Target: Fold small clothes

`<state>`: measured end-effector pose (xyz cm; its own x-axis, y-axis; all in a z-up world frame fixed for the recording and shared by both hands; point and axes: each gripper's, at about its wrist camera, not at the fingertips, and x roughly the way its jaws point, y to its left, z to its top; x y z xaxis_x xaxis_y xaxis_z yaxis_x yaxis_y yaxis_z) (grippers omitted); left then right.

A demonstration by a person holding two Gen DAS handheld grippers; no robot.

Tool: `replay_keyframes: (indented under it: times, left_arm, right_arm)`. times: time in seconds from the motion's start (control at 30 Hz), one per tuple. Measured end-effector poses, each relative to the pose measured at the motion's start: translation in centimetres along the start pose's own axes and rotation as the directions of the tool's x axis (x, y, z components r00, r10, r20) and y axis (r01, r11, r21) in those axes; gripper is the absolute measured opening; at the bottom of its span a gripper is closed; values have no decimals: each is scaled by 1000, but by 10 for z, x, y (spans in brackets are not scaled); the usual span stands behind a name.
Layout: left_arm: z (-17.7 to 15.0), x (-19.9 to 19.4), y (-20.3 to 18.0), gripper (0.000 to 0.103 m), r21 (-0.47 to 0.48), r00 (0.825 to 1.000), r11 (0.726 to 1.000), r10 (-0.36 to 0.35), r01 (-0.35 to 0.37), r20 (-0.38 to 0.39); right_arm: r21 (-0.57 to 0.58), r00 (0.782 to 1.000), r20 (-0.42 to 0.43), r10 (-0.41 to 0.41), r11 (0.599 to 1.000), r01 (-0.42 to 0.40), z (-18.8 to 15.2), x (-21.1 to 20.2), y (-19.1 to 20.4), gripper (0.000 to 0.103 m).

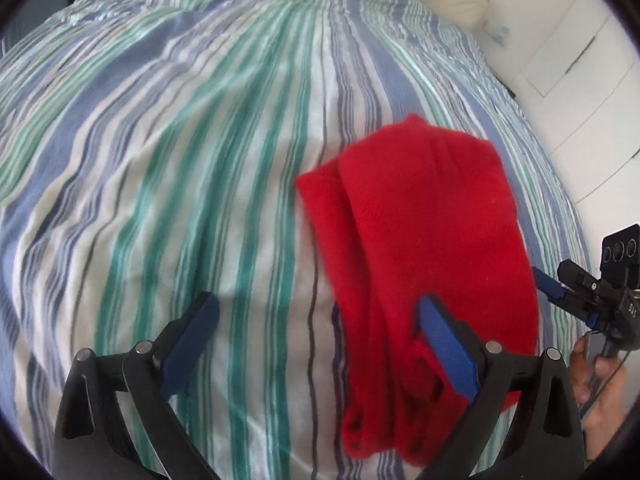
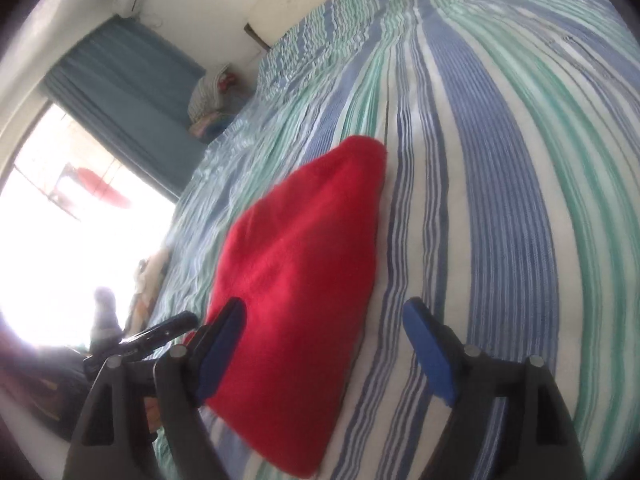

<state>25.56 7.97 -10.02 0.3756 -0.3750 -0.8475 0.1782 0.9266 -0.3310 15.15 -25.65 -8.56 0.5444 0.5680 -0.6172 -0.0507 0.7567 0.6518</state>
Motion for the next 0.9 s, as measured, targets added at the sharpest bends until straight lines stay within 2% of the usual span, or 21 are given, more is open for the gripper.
replay_keyframes:
  times: [0.1, 0.13, 0.17, 0.2, 0.23, 0.27, 0.3, 0.4, 0.5, 0.6, 0.63, 0.7, 0.73, 0.8, 0.83, 0.87, 0.9]
  left_arm:
    - [6, 20, -21, 100, 35, 1000, 999, -22, 23, -1]
    - [8, 23, -26, 92, 41, 999, 999, -33, 33, 8]
    - [11, 24, -29, 55, 37, 999, 998, -45, 44, 13]
    - [14, 26, -31, 39, 24, 997, 997, -73, 73, -9]
    - [19, 24, -31, 27, -4, 996, 996, -86, 86, -25]
    - [22, 17, -34, 24, -16, 996, 996, -88, 88, -11]
    - [26, 7, -41, 24, -1, 996, 996, -93, 93, 9]
    - [41, -34, -70, 23, 90, 988, 990, -120, 111, 96]
    - [60, -75, -101, 23, 142, 968, 978, -174, 149, 179]
    - [73, -102, -124, 24, 168, 951, 967, -227, 193, 212]
    - [75, -103, -130, 26, 169, 951, 965, -234, 201, 204]
    - [67, -94, -131, 41, 160, 964, 971, -204, 177, 173]
    - [60, -85, -130, 58, 152, 974, 979, -161, 137, 160]
    - [36, -67, -122, 80, 146, 986, 989, -47, 23, 162]
    - [20, -60, -117, 84, 153, 985, 988, 11, -38, 172]
    - [3, -55, -112, 84, 164, 982, 982, 62, -92, 176]
    - [-16, -51, -108, 84, 178, 979, 975, 105, -136, 175]
  right_arm:
    - [49, 995, -61, 73, 996, -70, -2, 37, -6, 80]
    - [87, 990, -84, 111, 991, -104, -2, 55, -9, 80]
    - [101, 991, -74, 114, 989, -106, -4, 68, -8, 74]
    - [84, 994, -45, 96, 992, -92, -4, 74, -4, 70]
    - [59, 997, -32, 68, 996, -66, -3, 78, 4, 53]
    - [46, 999, -25, 44, 998, -43, -2, 79, 11, 37]
    - [41, 999, -3, 34, 999, -34, 0, 74, 16, 37]
    - [-53, 997, 71, 24, 998, -20, 12, 42, 46, 31]
    - [-164, 988, 150, 35, 986, -10, 37, -3, 80, 31]
    - [-222, 978, 203, 55, 975, -9, 65, -46, 105, 31]
    - [-230, 977, 208, 55, 973, -6, 71, -58, 109, 31]
    - [-218, 980, 194, 38, 976, 5, 80, -71, 110, 35]
    - [-200, 985, 170, 22, 980, 12, 82, -72, 104, 40]
    - [-169, 991, 120, -65, 982, 85, 77, -67, 84, 59]
    - [-162, 987, 95, -128, 977, 142, 67, -66, 69, 82]
    - [-158, 977, 83, -196, 966, 207, 54, -69, 54, 90]
    - [-159, 963, 77, -258, 950, 268, 37, -73, 37, 90]
